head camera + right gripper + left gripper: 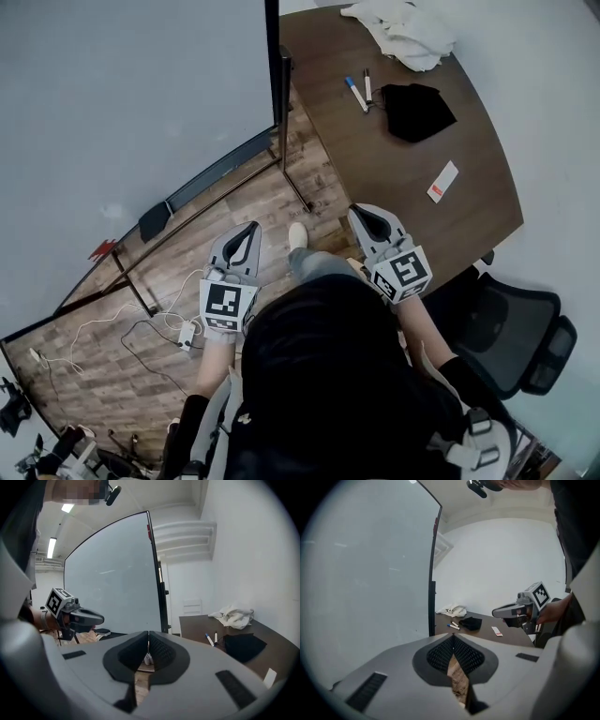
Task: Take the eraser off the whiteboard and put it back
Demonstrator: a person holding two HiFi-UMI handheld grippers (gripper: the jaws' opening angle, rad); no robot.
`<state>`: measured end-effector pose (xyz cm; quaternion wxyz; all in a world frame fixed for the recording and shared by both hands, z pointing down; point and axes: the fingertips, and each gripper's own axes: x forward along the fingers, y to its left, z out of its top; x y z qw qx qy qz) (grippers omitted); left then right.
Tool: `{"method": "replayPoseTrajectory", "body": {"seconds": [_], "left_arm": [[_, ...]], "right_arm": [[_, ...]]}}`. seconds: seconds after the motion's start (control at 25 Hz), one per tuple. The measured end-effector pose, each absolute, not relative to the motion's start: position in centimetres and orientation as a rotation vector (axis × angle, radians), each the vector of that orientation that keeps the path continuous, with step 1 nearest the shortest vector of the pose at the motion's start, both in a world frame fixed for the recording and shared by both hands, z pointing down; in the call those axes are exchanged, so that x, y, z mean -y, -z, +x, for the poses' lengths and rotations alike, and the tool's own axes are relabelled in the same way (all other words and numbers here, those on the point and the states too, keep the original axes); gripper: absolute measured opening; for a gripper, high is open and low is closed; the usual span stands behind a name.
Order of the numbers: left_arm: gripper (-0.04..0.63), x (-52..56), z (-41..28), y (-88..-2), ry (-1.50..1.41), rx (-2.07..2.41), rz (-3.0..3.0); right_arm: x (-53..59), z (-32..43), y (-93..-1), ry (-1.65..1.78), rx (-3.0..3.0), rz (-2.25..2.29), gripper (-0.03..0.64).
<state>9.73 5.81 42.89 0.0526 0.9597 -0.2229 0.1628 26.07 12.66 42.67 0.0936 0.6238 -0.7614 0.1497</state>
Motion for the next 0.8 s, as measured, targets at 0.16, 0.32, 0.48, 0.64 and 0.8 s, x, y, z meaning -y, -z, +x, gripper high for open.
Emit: {"method": "replayPoseTrajectory", "body": {"seconds": [0.16,0.32,0.48,0.64,0.8], "left_arm": [[0.008,-3.0,12.5,-43.2,-0.514,0.677,2.906],[0.008,-0.8,14.1,-43.4,-0.512,0.705,2.880],[0.008,1.0,14.8,-43.6,-0.507,0.762,2.838],[0.008,2.4,14.2,-43.9,-0.435,0.828,2.756],[0.008,3.7,12.3,-44.2,-0.394,0.942,2.687]], "right_arm": [[-9.8,28.0,-43.1,-0.467,2.289,1.814,0.017],[-7.4,28.8,-43.3,-0.484,2.329,1.748,0.018],[-5.4,28.8,-43.4,-0.482,2.385,1.666,0.018],[-3.6,28.0,-43.4,-0.473,2.446,1.575,0.018],[-1.9,25.9,-43.2,-0.460,2.512,1.460,0.017]]}}
